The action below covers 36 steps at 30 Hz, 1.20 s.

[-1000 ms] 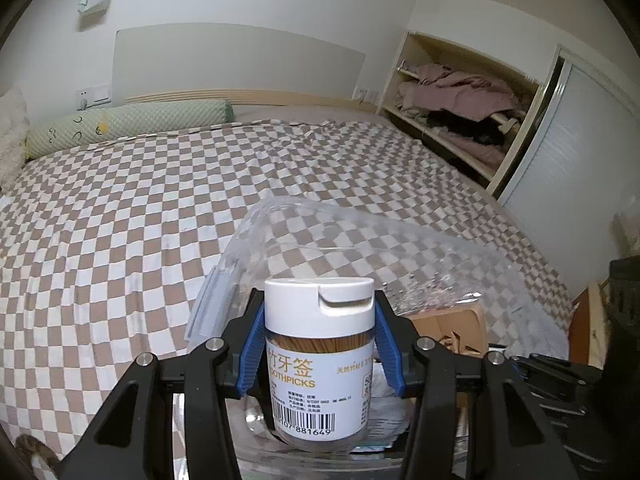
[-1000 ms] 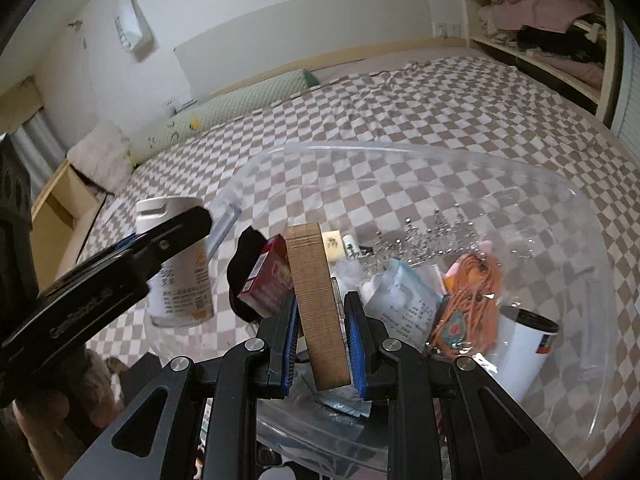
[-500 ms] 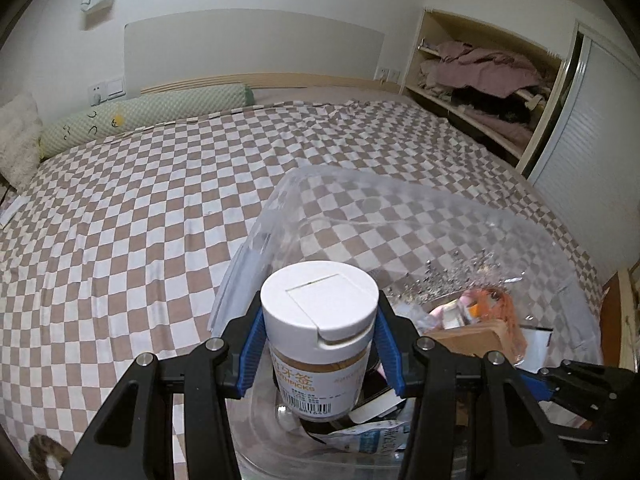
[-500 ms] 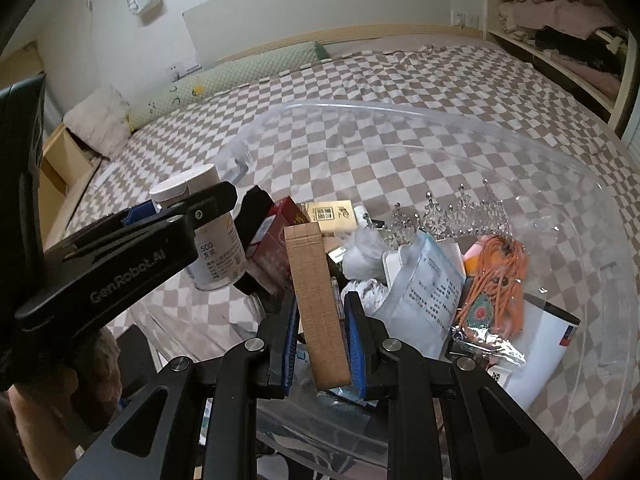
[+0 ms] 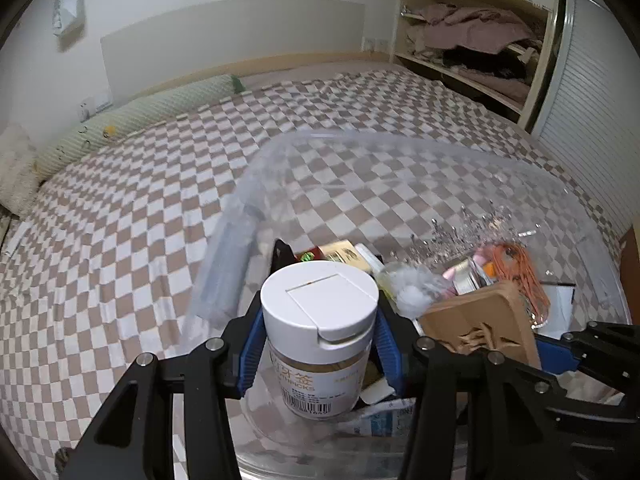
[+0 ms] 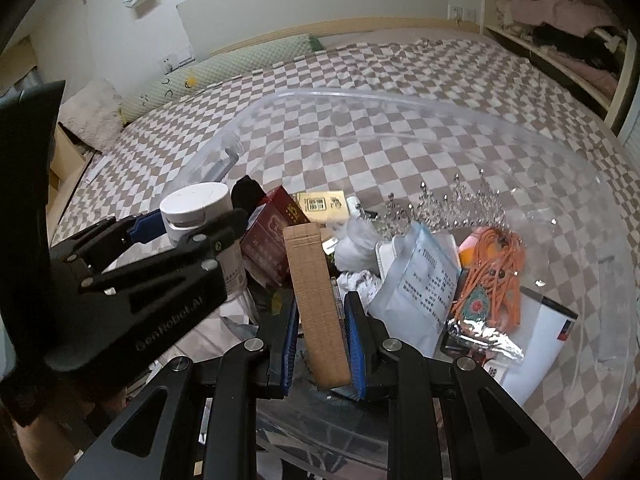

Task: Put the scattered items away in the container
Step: 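Lower the held jar and wooden strip into the clear container, then open the left gripper to drop the jar while the right releases the strip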

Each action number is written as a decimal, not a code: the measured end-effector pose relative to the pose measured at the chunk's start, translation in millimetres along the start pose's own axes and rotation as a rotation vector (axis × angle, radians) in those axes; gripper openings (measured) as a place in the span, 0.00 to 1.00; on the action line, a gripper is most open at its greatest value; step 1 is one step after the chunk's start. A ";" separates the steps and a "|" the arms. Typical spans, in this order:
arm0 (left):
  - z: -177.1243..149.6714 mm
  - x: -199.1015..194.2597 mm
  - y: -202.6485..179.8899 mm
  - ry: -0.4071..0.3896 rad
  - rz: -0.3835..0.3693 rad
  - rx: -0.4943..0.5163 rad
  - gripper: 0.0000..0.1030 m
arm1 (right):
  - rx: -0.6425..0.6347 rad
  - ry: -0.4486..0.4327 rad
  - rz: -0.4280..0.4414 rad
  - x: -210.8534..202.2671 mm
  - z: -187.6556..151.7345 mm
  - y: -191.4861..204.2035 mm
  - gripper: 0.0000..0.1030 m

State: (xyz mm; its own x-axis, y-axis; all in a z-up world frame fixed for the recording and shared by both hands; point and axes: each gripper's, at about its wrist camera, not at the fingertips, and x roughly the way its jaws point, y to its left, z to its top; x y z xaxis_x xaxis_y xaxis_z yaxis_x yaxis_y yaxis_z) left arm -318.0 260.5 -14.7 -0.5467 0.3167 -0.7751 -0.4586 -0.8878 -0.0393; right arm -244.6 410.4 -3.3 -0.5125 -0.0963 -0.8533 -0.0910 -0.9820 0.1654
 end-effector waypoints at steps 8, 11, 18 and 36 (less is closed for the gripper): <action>-4.7 4.5 -2.9 0.030 0.007 0.025 0.48 | -0.010 0.004 -0.011 2.0 -1.2 4.9 0.23; -6.7 5.0 -5.8 0.038 0.014 0.043 0.48 | -0.010 0.006 -0.019 3.4 -0.8 4.9 0.23; -6.5 0.4 -7.5 0.045 0.009 0.056 0.48 | 0.009 0.008 -0.034 3.0 -1.8 0.0 0.23; 3.8 -27.1 -9.8 -0.015 -0.040 0.001 0.58 | 0.081 -0.002 -0.108 -11.4 -3.5 -9.8 0.37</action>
State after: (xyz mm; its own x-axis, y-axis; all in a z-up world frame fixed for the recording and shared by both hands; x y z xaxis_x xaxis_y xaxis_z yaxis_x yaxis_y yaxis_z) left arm -301.4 261.9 9.1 -0.5381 0.3566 -0.7637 -0.4811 -0.8739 -0.0690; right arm -234.8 420.5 3.1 -0.4974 0.0098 -0.8675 -0.2141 -0.9704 0.1118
